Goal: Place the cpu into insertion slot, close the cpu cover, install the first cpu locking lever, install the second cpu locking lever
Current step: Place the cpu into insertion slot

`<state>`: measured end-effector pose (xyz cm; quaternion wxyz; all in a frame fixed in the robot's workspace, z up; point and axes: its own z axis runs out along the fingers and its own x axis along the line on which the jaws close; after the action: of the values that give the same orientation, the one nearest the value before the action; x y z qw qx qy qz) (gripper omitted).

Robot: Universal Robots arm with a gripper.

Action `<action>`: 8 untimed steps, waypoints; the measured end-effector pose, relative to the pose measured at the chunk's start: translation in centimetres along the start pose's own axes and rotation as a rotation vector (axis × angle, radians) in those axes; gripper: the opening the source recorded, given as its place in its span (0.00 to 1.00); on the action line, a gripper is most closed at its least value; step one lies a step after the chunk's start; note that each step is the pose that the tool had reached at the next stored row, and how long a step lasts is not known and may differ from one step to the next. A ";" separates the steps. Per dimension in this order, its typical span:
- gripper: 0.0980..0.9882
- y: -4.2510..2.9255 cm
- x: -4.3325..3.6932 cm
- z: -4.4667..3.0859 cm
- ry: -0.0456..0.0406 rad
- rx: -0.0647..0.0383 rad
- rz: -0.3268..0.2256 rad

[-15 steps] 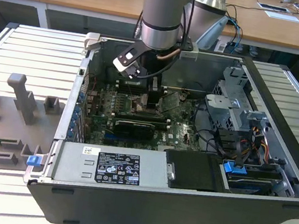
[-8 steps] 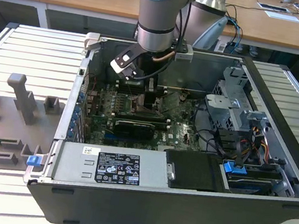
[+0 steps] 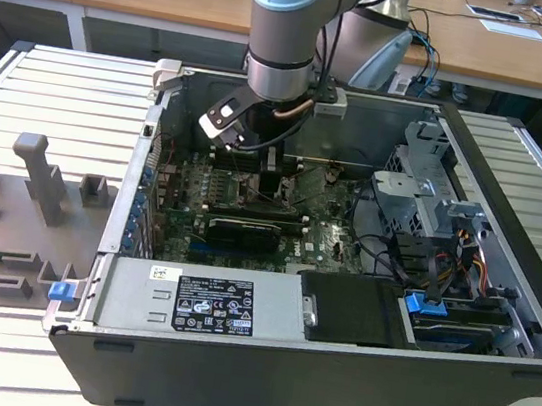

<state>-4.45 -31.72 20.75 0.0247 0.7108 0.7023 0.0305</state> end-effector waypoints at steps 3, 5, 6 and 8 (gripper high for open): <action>0.49 -0.02 0.02 0.16 -0.0019 0.000 0.000; 0.49 -0.03 0.07 0.29 -0.0065 0.000 0.000; 0.49 -0.03 0.09 0.35 -0.0094 0.000 -0.001; 0.49 -0.04 0.17 0.49 -0.0152 0.000 -0.001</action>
<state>-4.46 -31.55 20.25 0.0301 0.7106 0.7025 0.0252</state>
